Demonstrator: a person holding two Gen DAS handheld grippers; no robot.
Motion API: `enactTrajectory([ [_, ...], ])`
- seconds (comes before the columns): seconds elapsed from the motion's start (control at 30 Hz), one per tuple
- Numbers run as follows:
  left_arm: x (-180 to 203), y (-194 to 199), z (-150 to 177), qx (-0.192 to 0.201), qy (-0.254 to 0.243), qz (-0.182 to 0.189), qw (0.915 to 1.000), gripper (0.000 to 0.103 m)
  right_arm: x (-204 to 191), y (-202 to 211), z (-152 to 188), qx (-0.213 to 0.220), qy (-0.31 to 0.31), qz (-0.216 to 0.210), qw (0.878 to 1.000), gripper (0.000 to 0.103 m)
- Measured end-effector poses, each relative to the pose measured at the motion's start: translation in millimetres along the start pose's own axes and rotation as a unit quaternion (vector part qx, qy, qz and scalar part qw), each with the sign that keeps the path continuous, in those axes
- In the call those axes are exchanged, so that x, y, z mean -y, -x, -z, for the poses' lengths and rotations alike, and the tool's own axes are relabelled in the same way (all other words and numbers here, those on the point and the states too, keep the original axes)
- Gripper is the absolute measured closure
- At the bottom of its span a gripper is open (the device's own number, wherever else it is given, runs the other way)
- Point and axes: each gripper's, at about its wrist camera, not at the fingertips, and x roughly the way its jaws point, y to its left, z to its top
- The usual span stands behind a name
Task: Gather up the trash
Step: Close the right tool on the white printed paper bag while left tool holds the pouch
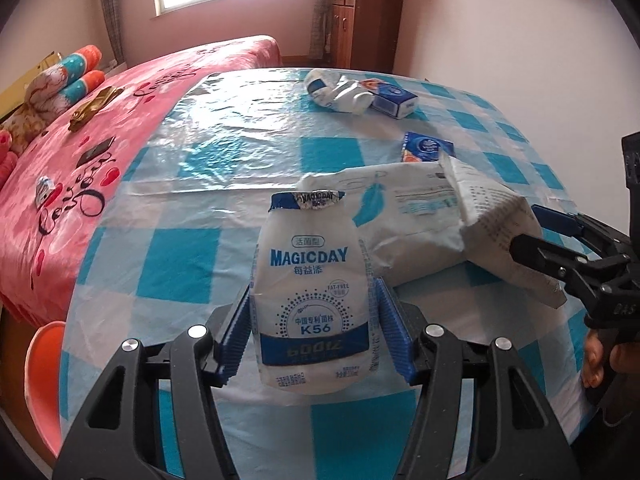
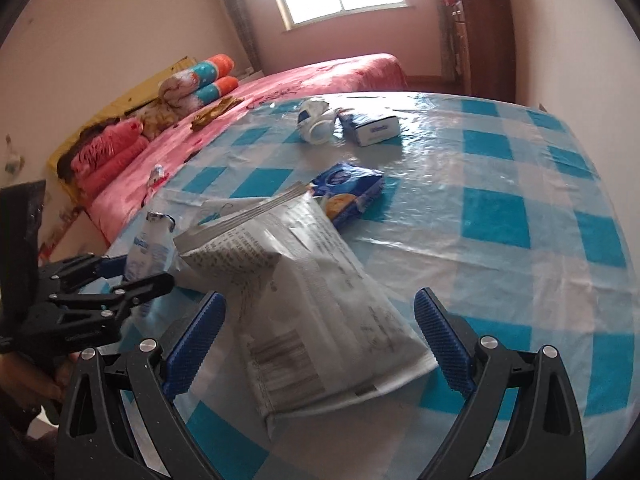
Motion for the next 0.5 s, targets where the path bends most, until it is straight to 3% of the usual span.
enactTrajectory([
  [0.3, -15, 4, 3, -0.003, 0.011, -0.001, 0.9999, 0.043, -7, -21, -4, -0.045, 0.019, 0.015, 0.999, 0.009],
  [0.5, -22, 4, 5, -0.003, 0.02, 0.004, 0.9998, 0.043, -12, -23, -3, -0.05, 0.03, 0.028, 0.998, 0.009],
])
